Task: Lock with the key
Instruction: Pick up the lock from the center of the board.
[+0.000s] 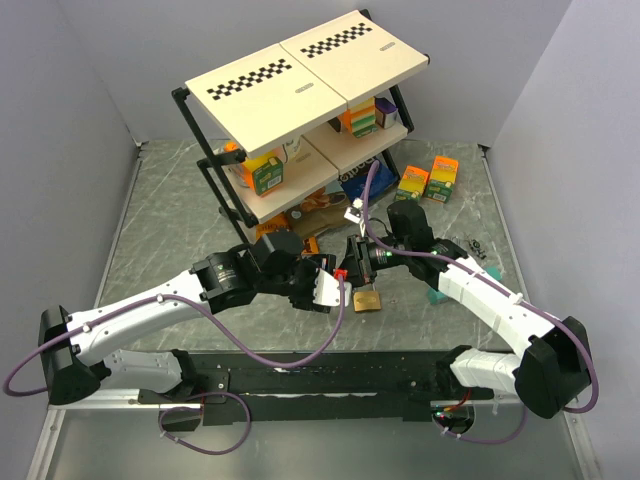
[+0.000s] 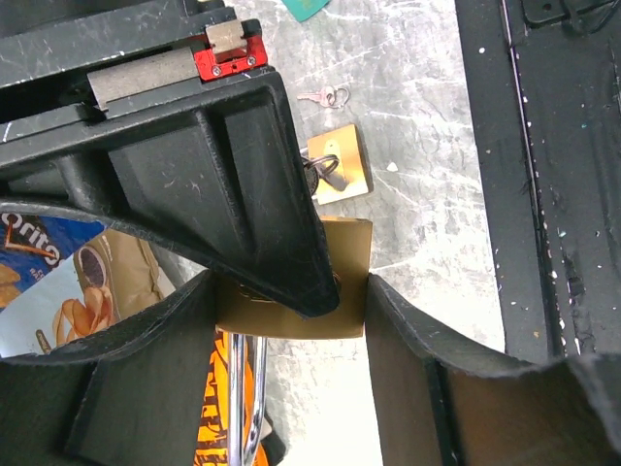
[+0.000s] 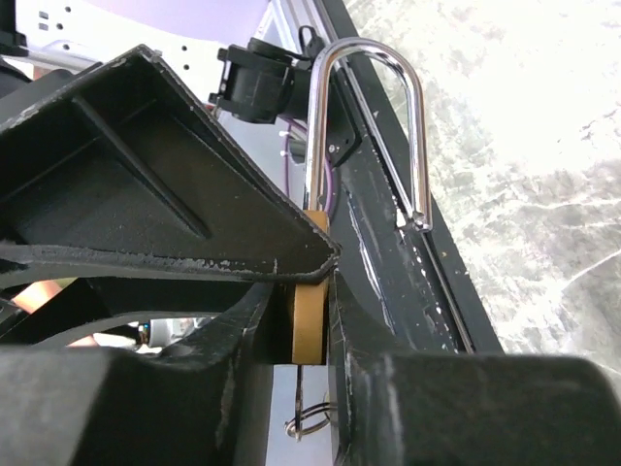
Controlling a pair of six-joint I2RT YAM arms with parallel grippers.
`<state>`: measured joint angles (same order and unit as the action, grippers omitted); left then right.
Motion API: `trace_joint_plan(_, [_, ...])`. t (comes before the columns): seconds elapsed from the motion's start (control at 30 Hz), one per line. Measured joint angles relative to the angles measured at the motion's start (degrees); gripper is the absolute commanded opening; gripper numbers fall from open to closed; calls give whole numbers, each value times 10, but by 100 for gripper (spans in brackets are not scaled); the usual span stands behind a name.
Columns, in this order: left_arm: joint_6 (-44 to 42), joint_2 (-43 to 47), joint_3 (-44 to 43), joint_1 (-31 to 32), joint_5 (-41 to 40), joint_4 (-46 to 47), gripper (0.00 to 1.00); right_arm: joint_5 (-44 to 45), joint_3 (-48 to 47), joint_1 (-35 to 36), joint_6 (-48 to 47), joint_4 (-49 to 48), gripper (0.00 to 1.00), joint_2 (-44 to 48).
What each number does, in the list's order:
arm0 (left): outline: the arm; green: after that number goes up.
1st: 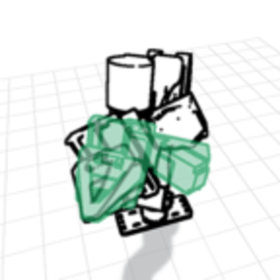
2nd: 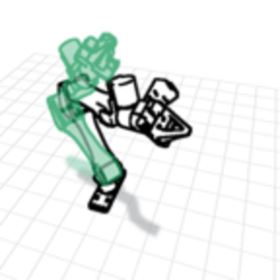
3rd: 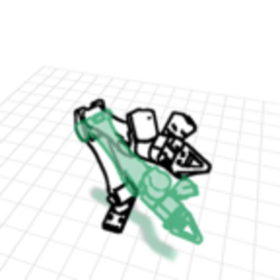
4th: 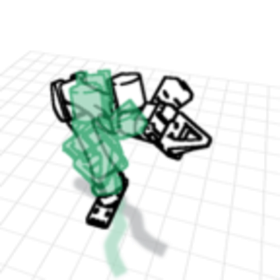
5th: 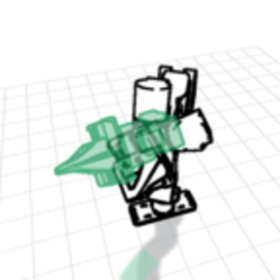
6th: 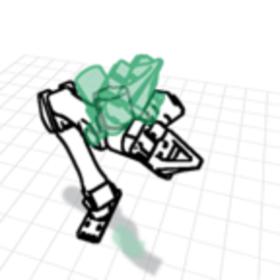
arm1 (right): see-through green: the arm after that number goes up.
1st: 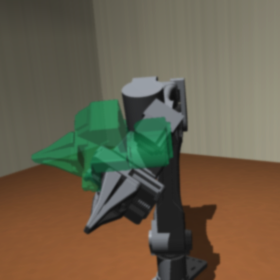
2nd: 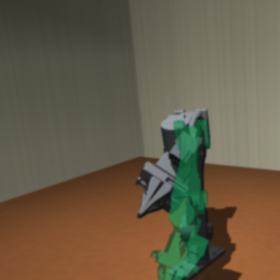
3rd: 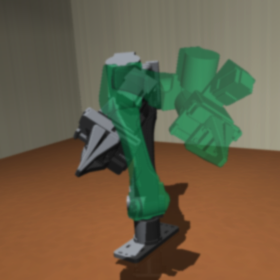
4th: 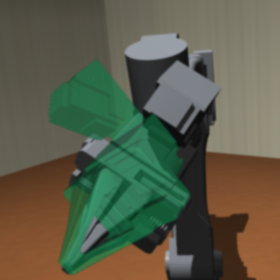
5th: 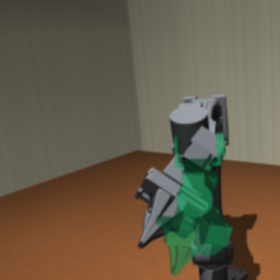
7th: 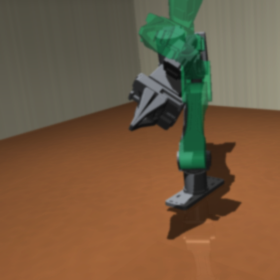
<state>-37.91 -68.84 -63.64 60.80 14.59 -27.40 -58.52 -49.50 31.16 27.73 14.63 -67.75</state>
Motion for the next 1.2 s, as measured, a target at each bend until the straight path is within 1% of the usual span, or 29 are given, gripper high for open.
trace_joint_plan(0.03, [0,0,0,0,-2,0,48,0,0,0,0,-1,0,0])
trace_joint_plan(0.07, [0,0,0,0,-4,0,68,-1,0,0,1,-3,0,0])
trace_joint_plan(0.17, [2,0,0,0,-10,2,84,-5,0,-5,-3,-6,0,0])
trace_joint_plan(0.27, [12,7,0,-8,-13,-9,89,-12,1,-16,-17,5,0,4])
trace_joint_plan(0.33, [21,21,0,-22,-7,-19,89,-12,1,-28,-30,15,0,9])
trace_joint_plan(0.43, [42,63,0,-68,24,-36,89,-9,1,-43,-67,43,0,23])
trace_joint_plan(0.53, [64,105,-2,-134,78,-56,88,-8,-1,-46,-116,79,0,44])
trace_joint_plan(0.63, [83,120,-11,-191,144,-81,85,-9,-14,-46,-174,122,0,64])
trace_joint_plan(0.73, [92,118,-19,-220,202,-107,83,-9,-37,-46,-225,150,0,76])
trace_joint_plan(0.83, [101,112,-19,-223,238,-117,80,-12,-58,-45,-265,166,0,87])
trace_joint_plan(0.93, [103,111,-19,-222,257,-111,78,-17,-74,-38,-291,172,0,92])
trace_joint_plan(1.0, [104,111,-19,-219,260,-97,78,-20,-82,-28,-303,173,0,92])
trace_joint_plan(1.2, [96,106,-19,-176,249,-79,71,-20,-113,5,-329,181,0,92])
